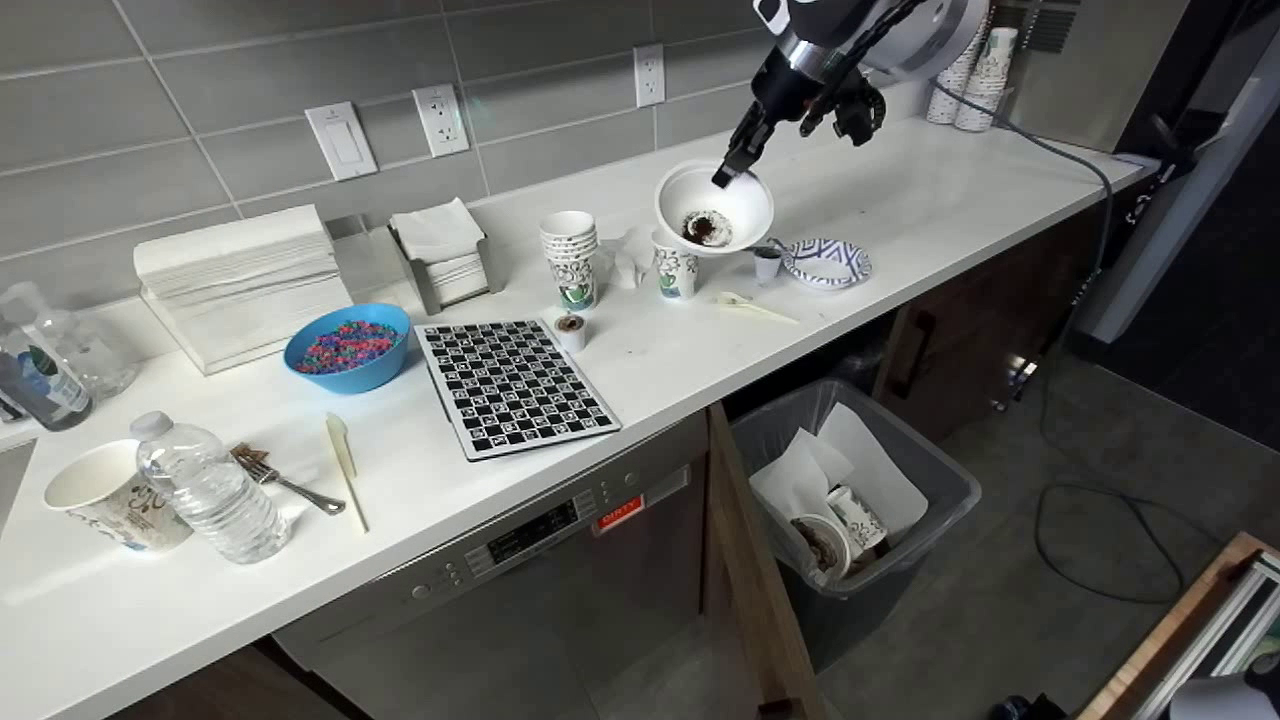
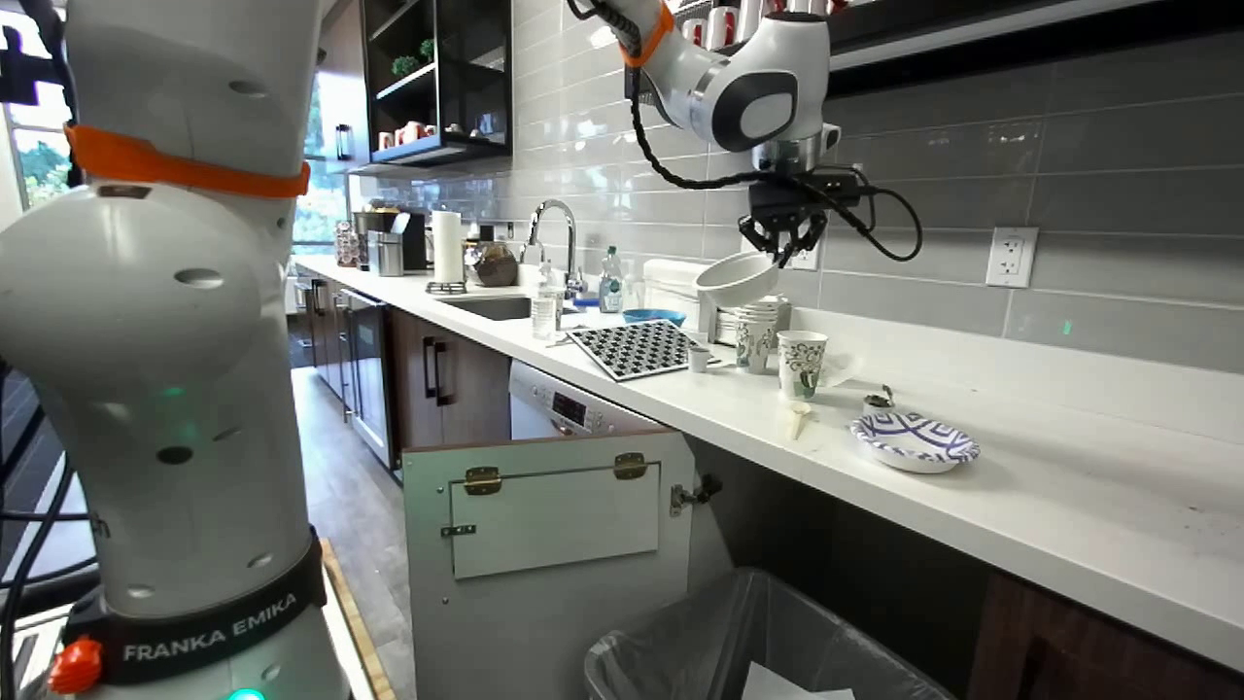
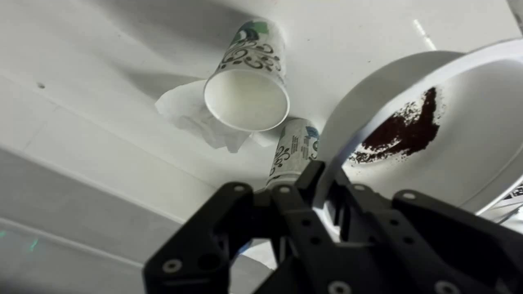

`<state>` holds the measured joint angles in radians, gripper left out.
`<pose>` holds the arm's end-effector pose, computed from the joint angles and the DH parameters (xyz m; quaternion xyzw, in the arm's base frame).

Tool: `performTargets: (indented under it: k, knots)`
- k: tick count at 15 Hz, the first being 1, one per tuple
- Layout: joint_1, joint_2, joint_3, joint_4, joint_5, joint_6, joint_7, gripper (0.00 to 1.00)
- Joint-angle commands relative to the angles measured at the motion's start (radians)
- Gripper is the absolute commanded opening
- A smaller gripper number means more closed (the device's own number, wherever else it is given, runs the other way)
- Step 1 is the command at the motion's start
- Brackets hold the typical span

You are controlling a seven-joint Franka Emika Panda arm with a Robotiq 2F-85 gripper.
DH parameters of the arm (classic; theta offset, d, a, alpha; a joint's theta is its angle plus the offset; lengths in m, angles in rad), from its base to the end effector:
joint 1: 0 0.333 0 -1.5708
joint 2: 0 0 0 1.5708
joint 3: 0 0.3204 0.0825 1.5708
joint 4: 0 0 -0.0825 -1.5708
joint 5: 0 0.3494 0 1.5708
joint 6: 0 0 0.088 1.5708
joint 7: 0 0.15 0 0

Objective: Pour the contents in the white bowl into the coffee cup on the right.

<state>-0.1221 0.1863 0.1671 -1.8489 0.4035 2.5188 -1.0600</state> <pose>0.6370 0.0292 0.4609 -0.8779 -0.3829 -0.2856 0.0322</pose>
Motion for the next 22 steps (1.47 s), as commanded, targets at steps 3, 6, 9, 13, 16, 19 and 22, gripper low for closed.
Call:
performTargets:
  k: [3,6,9,13,16,19,22]
  knots:
    - [0.024,0.046,-0.010,0.009,-0.007,0.217,-0.124,0.02]
    - [0.013,0.079,0.009,0.020,0.000,0.347,-0.191,0.02]
    - [0.015,0.072,0.007,0.012,0.000,0.366,-0.179,0.07]
    - [0.014,0.095,0.010,0.029,0.000,0.397,-0.196,0.07]
    - [0.015,0.114,0.019,0.040,0.005,0.446,-0.213,0.02]
    - [-0.001,0.136,0.057,0.053,0.037,0.522,-0.253,0.02]
    - [-0.014,0.166,0.094,0.066,0.035,0.585,-0.280,0.02]
